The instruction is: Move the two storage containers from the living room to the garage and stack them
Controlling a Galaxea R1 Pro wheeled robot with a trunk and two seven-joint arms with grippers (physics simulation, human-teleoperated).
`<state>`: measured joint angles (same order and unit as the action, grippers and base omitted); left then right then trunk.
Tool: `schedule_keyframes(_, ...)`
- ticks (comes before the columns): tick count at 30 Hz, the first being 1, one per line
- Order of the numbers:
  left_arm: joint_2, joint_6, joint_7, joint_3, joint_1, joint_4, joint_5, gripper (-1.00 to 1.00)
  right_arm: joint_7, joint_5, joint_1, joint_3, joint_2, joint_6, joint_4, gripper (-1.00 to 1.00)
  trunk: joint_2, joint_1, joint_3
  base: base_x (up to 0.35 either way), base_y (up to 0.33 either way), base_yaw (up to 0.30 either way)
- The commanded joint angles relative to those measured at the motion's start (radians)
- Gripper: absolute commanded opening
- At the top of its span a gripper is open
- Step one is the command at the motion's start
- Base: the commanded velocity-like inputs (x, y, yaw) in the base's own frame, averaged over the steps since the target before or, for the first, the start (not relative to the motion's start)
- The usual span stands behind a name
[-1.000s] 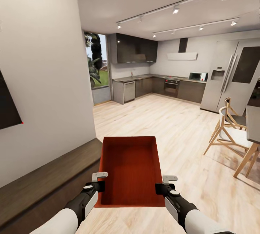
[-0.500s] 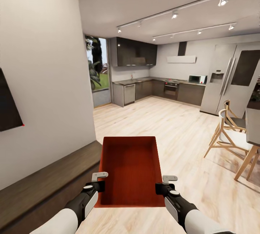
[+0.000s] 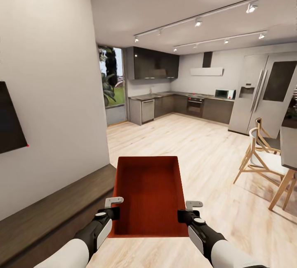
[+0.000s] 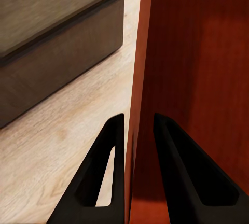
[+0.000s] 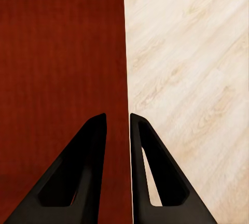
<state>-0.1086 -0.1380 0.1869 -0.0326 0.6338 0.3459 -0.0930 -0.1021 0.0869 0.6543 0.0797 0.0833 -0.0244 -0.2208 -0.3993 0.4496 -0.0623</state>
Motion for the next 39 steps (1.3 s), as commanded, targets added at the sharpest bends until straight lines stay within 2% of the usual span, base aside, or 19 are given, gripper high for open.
schedule_keyframes(1, 0.001, -0.007, 0.012, 0.003, 0.000, 0.002, 0.009, -1.00, -0.088, 0.002, 0.001, -0.005, -0.005, -0.003, 0.000, -1.00, -0.001, 0.000, -0.001, 0.000, 0.000, 0.000)
schedule_keyframes(14, 0.001, -0.007, 0.012, 0.003, 0.000, 0.002, 0.009, -1.00, -0.088, 0.002, 0.001, -0.005, -0.005, -0.003, 0.000, -1.00, -0.001, 0.000, -0.020, 0.000, 0.000, 0.000)
schedule_keyframes(39, 0.001, -0.007, 0.012, 0.003, 0.000, 0.002, 0.009, -1.00, -0.088, 0.002, 0.001, -0.010, -0.005, -0.003, 0.000, -1.00, -0.001, 0.000, -0.021, 0.000, 0.000, 0.000)
